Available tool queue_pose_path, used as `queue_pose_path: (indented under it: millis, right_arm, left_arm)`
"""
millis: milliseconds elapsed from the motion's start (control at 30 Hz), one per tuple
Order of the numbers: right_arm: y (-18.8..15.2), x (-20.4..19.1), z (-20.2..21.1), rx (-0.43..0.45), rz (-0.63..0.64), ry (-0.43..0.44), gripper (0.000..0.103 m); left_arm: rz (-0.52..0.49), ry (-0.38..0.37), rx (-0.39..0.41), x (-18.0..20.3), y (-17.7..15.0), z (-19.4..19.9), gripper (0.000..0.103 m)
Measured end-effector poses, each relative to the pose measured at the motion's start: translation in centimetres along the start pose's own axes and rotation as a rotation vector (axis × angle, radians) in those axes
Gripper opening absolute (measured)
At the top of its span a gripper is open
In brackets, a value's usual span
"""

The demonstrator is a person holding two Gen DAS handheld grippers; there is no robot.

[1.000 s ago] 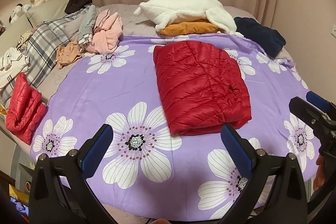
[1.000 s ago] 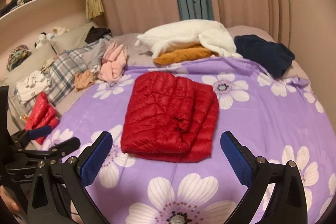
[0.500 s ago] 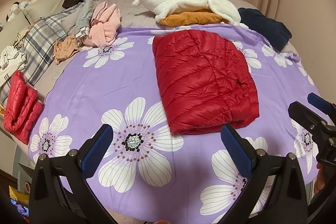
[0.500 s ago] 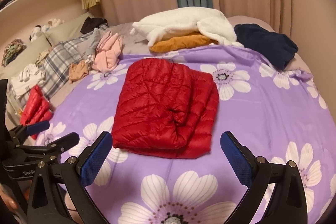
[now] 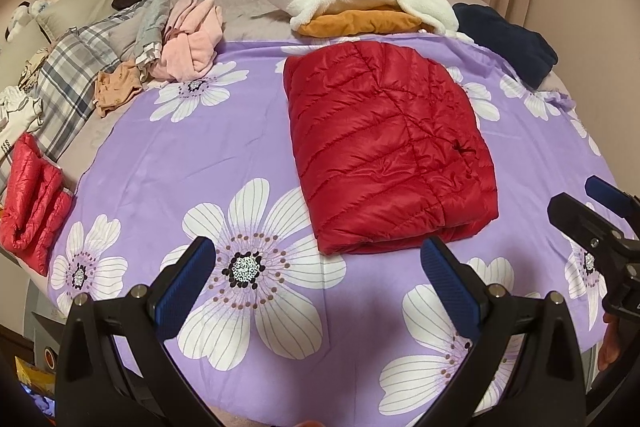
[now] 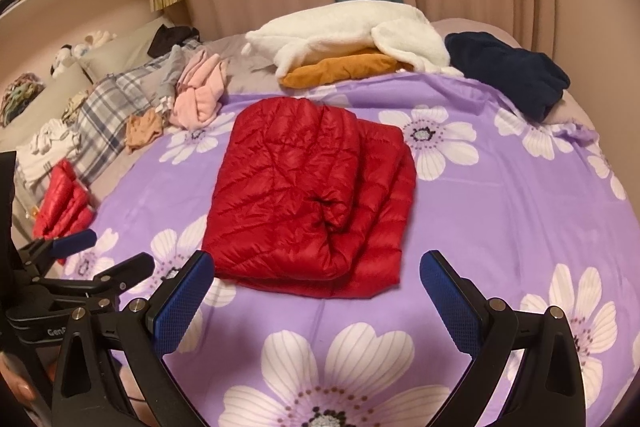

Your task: Fold large clothes

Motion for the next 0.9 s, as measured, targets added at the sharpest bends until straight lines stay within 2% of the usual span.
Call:
queue_pose_path:
  millis: [900]
  right_arm:
    - [-0.30,-0.14,-0.24,-0.003,0.001,0.001,0.102]
  left_arm:
    - [0.001,-0.007,-0.002,0.40,-0.55,-0.09,0.103]
Point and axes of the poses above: each gripper's, at about its wrist camera, not at the fingertips, and z roughly against the way its jaws point, x to its right, y to its top, the point moved 5 cm from there along -z, roughly the way its jaws point, and after that the axes turned 1 degree about -y, right-handed, at the moved point
